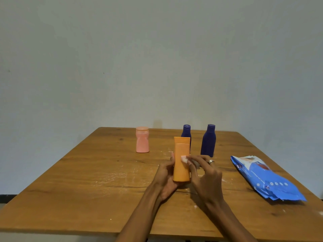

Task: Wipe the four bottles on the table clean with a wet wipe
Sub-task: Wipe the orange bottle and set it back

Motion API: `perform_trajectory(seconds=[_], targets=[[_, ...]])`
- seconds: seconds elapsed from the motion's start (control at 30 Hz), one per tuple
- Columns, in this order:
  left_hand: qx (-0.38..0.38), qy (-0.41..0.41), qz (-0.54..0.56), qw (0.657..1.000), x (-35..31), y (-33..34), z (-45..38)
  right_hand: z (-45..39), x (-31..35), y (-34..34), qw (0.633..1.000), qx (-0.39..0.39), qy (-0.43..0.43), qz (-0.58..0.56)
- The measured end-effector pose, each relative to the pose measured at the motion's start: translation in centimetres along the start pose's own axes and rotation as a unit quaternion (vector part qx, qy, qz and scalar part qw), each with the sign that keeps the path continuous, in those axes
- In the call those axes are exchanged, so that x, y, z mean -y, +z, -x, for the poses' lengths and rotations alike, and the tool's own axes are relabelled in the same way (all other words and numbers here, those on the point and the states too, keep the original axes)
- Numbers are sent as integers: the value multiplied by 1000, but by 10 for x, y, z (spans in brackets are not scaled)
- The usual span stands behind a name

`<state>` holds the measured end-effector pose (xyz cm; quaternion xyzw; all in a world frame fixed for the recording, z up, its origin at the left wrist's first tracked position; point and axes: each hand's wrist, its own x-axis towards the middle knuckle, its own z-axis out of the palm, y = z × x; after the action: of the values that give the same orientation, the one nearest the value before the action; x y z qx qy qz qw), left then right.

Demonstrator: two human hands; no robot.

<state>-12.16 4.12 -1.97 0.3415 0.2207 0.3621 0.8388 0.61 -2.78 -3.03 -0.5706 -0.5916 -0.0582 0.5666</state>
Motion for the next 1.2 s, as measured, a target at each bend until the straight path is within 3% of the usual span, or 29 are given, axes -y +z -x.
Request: perform_trajectory(seconds=[0.3,0.67,1.0,1.2], targets=[[21,10,33,999,1,-2,-2,-74,2,3,995,-53,-65,46],[-13,29,33,999,-3,2,2,-30,-6,-5,991,94,-58,76],[0,33,3,999,0,1,0,-72,3,-1,996,24,-53,74],[-26,63,-3,998,1,-5,-9,-46,6,-2,993,69,-55,75]])
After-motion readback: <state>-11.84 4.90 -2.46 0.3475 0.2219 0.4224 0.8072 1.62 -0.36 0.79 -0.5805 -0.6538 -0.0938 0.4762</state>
